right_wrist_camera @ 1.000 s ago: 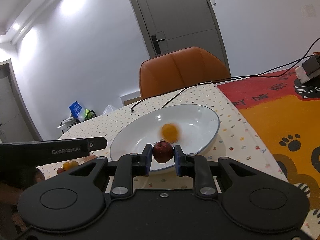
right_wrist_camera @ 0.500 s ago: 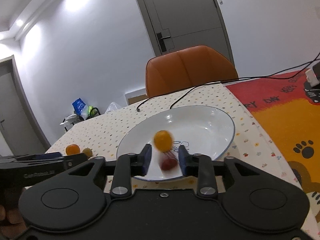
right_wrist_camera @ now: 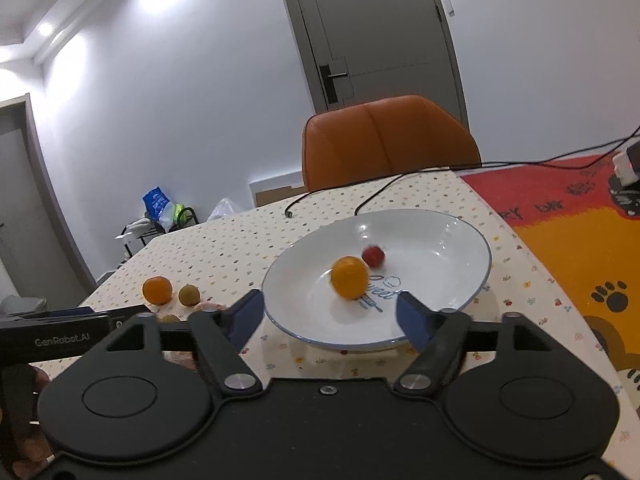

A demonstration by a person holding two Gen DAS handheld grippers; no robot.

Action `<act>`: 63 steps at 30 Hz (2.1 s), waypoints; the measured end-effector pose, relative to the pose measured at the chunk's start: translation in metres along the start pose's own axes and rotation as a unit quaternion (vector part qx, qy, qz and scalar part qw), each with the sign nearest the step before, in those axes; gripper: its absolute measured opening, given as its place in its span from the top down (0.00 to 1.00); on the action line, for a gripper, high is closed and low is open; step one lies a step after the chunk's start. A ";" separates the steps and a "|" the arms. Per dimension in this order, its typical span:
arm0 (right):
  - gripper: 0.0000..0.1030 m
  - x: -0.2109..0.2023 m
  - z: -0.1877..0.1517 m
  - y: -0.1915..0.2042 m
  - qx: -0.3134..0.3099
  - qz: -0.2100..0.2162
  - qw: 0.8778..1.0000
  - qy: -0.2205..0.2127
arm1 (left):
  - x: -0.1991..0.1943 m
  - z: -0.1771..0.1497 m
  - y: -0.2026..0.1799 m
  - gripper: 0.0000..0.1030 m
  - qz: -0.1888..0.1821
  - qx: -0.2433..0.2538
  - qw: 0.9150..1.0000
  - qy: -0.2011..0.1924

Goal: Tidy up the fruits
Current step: 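Move both grippers back toward the remaining fruit cluster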

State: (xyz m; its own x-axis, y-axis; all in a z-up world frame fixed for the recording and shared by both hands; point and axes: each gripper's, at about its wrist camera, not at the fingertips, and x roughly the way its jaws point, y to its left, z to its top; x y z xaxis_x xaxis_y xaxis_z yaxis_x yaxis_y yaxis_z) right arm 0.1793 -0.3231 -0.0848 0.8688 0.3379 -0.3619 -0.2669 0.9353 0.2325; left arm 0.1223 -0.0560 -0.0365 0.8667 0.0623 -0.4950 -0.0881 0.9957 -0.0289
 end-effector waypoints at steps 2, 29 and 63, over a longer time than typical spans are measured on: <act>0.16 -0.001 0.000 0.005 -0.002 -0.005 1.000 0.001 | -0.003 -0.001 0.005 0.13 0.001 -0.006 1.000 -0.004; 0.00 -0.001 -0.010 0.047 -0.024 0.027 0.999 0.037 | -0.036 -0.022 0.051 0.11 0.008 -0.039 0.999 -0.012; 0.18 0.020 -0.026 0.033 -0.037 0.068 0.994 0.078 | 0.015 -0.044 0.014 0.42 -0.036 -0.033 0.998 0.038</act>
State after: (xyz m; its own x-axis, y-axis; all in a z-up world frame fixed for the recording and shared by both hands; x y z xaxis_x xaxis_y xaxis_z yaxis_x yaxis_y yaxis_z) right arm 0.1767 -0.2831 -0.1080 0.7490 0.4688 -0.4682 -0.4121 0.8830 0.2249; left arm 0.1122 -0.0444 -0.0822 0.8326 -0.0180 -0.5536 -0.0608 0.9905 -0.1237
